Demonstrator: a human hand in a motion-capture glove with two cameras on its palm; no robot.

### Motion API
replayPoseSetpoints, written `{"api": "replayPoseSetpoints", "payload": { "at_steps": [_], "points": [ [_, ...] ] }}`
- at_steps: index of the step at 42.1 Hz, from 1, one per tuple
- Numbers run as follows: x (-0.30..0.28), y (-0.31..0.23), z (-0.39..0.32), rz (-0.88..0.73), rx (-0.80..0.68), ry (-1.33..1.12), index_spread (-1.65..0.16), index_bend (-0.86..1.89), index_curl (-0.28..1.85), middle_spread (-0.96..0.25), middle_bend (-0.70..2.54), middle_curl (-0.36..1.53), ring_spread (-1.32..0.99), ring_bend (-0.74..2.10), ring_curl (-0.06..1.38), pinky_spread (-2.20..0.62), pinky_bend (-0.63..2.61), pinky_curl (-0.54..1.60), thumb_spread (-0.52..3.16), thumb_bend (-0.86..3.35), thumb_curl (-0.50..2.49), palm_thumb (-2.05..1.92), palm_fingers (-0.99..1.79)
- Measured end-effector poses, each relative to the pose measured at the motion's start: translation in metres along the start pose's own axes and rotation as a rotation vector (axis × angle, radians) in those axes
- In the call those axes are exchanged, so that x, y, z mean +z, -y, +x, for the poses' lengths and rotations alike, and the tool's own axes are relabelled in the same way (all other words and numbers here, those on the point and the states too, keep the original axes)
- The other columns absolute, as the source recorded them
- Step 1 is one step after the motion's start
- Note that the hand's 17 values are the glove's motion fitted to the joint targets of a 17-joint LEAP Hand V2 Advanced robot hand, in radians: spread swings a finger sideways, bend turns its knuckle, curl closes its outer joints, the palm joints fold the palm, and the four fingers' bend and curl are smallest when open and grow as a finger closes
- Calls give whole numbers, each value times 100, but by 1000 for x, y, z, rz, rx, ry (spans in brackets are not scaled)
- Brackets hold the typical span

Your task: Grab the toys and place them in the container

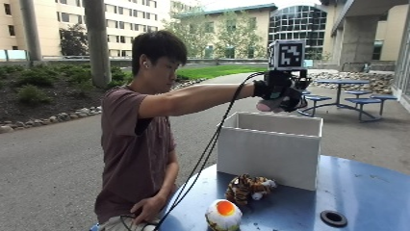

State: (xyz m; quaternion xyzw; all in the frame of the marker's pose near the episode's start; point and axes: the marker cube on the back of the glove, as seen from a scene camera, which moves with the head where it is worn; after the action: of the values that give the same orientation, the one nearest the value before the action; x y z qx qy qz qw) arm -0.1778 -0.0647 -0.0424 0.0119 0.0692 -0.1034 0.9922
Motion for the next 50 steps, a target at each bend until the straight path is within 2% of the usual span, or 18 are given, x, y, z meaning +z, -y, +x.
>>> {"api": "replayPoseSetpoints", "payload": {
  "at_steps": [5,15,20,24,29,33,37,38,39,42,46,50],
  "points": [
    [-14,18,-58,14,-121,8,-16,101,66,-16,106,59,-27,130,56,-37,123,57,68,14,87,57,103],
    [-5,53,-157,6,-218,-20,-18,99,72,-17,106,62,-27,132,57,-37,124,58,59,11,94,58,103],
    [9,66,-189,-21,-225,-26,-18,98,75,-17,106,63,-27,132,57,-37,124,59,56,10,97,58,104],
    [22,67,-174,-21,-221,-52,-19,96,77,-17,105,64,-27,133,57,-37,124,59,55,9,99,58,103],
    [30,76,-196,-10,-213,-51,-20,94,79,-17,104,65,-27,133,57,-37,124,59,53,7,102,58,103],
    [34,81,-203,-19,-138,-64,-20,90,81,-18,101,65,-27,134,58,-38,125,60,55,6,102,57,100],
    [40,90,-201,-128,169,-32,-21,76,81,-19,89,63,-27,139,58,-38,127,59,62,1,99,53,87],
    [42,88,-197,-166,174,-32,-21,68,79,-19,83,61,-27,139,57,-38,127,58,69,-3,96,48,78],
    [44,84,-193,-198,114,-39,-21,60,77,-20,73,58,-27,135,56,-39,129,58,79,-6,92,40,58],
    [45,71,-186,-240,-99,-60,-21,35,76,-14,44,52,-20,127,59,-28,141,66,91,-9,83,25,-28],
    [37,65,-178,-217,-135,-35,-23,12,58,-7,28,43,-12,102,47,-17,137,56,101,-6,75,17,-36],
    [23,54,-164,-198,-118,-17,-23,7,46,-3,18,40,-8,90,39,-10,131,51,110,-4,68,14,-31]
  ]
}}
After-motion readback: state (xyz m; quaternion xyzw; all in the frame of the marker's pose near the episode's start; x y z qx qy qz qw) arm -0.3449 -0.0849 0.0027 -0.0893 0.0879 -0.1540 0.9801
